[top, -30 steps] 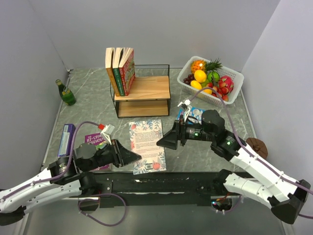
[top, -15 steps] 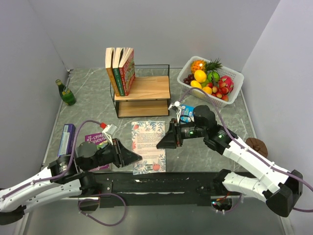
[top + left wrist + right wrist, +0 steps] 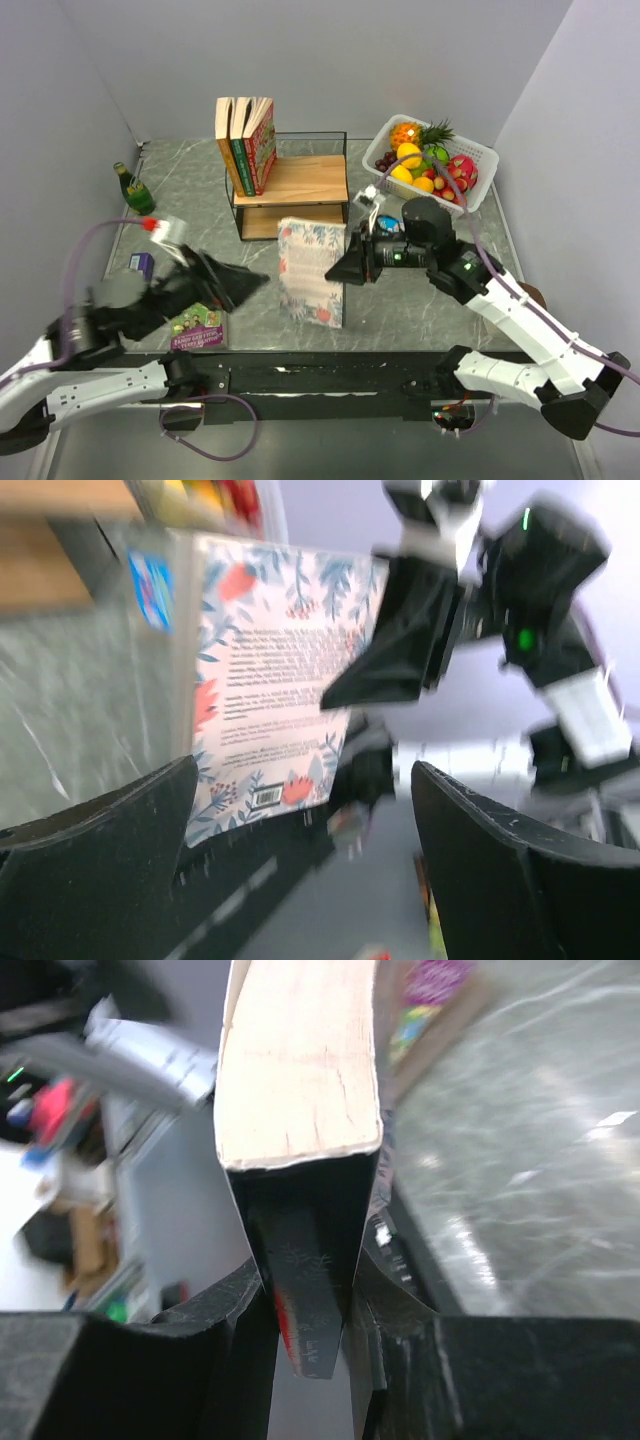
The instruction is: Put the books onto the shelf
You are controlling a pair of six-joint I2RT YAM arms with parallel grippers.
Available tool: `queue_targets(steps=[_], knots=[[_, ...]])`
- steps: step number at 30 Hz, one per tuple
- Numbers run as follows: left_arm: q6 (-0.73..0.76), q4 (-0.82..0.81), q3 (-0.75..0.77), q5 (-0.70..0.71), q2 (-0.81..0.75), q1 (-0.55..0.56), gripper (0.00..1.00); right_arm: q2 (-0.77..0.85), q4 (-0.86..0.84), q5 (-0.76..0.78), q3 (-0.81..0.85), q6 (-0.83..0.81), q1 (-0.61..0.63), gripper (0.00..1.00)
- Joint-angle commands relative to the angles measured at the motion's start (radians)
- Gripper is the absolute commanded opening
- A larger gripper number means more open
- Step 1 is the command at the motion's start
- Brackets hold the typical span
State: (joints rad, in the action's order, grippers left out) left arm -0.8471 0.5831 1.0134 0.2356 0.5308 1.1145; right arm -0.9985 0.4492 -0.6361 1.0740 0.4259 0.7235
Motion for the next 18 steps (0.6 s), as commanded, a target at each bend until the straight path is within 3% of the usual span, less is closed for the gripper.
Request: queue_targets(steps=[1,4,14,17,18], knots=[[0.08,0.113,0.158,0.331,0.021,0.001,0.93,-0.035,0.034,0.26,0.231,-0.029,-0.007,0.0],[0.094,0.153,0.252,0.494,0.049,0.001,0.92,-0.095,0.057,0.384,0.361,-0.027,-0.006,0.0],[0.108,0.143,0.266,0.977,0.211,-0.002,0.83,-0.36,0.011,0.863,0.619,-0.162,0.014,0.0],[0.216,0.016,0.254,0.96,0.242,-0.042,0.76,-0.436,-0.016,0.943,0.661,-0.203,0.016,0.0],[0.239,-0.005,0.249,0.924,0.25,-0.07,0.66,-0.46,-0.027,0.955,0.668,-0.211,0.017,0.0]])
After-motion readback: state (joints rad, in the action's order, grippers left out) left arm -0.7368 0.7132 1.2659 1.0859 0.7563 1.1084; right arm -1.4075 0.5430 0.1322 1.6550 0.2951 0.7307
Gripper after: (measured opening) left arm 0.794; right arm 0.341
